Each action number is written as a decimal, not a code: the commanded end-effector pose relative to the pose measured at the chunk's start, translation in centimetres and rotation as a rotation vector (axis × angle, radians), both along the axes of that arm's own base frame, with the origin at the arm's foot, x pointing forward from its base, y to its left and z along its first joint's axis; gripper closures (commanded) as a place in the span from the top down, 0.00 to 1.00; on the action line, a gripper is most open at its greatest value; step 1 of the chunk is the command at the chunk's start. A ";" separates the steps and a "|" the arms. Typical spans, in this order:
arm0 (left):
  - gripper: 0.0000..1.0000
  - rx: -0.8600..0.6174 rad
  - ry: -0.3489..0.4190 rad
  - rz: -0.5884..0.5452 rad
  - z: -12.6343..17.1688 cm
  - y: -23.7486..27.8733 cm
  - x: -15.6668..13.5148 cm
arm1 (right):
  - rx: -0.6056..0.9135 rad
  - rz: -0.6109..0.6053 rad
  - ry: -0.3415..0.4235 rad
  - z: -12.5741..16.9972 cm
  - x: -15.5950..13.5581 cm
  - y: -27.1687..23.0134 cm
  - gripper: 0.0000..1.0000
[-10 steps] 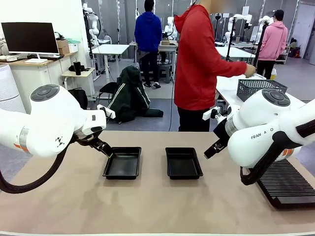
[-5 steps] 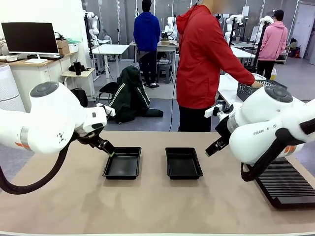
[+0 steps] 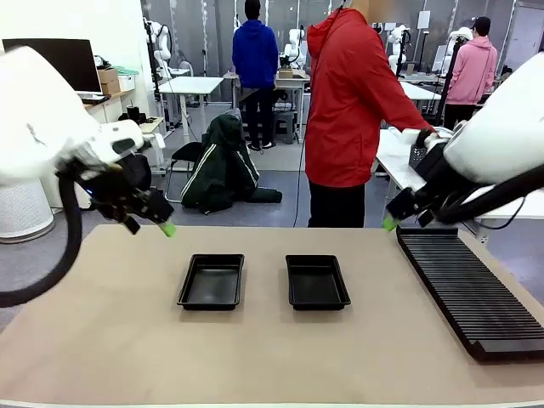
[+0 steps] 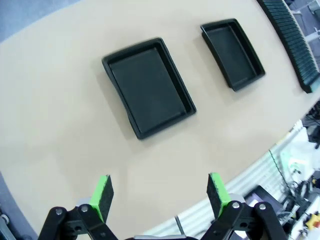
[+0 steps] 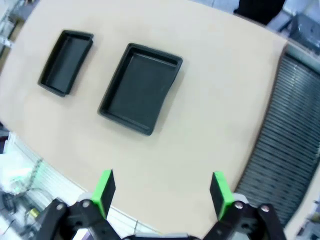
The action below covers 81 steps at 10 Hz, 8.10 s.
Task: Inspect and transfer BCBs to ESD trays.
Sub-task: Pick up the Blank PCB from the PCB Rack and place it in the left ESD tray.
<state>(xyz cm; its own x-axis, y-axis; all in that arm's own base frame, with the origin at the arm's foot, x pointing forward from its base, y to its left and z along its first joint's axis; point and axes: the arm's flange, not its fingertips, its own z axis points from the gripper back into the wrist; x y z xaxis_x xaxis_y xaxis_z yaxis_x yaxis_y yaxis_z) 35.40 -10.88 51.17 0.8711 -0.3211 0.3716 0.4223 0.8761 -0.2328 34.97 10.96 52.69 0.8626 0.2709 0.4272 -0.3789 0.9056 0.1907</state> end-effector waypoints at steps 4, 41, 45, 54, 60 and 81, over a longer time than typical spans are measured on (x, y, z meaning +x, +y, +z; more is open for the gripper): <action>1.00 -0.205 0.077 0.116 7.0 5.8 -3.4 | 0.213 -0.206 0.118 7.6 -4.1 -7.4 1.00; 1.00 -0.227 0.005 0.269 19.7 11.3 -9.2 | 0.329 -0.196 0.137 22.8 -4.8 -21.1 1.00; 1.00 -0.227 0.005 0.269 19.7 11.3 -9.2 | 0.329 -0.196 0.137 22.8 -4.8 -21.1 1.00; 1.00 -0.227 0.005 0.269 19.7 11.3 -9.2 | 0.329 -0.196 0.137 22.8 -4.8 -21.1 1.00; 1.00 -0.227 0.005 0.269 19.7 11.3 -9.2 | 0.329 -0.196 0.137 22.8 -4.8 -21.1 1.00; 1.00 -0.232 0.011 0.278 20.6 11.2 -5.6 | 0.329 -0.196 0.137 22.8 -4.8 -21.1 1.00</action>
<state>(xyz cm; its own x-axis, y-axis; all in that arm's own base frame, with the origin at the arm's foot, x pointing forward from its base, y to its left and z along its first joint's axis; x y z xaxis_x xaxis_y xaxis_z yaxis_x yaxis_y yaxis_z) 29.70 0.38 72.02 0.9178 0.0170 0.3967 0.1747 0.8798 -0.4420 30.35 -10.34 75.42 0.9402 -0.0446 0.3376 -0.1455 0.8439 0.5165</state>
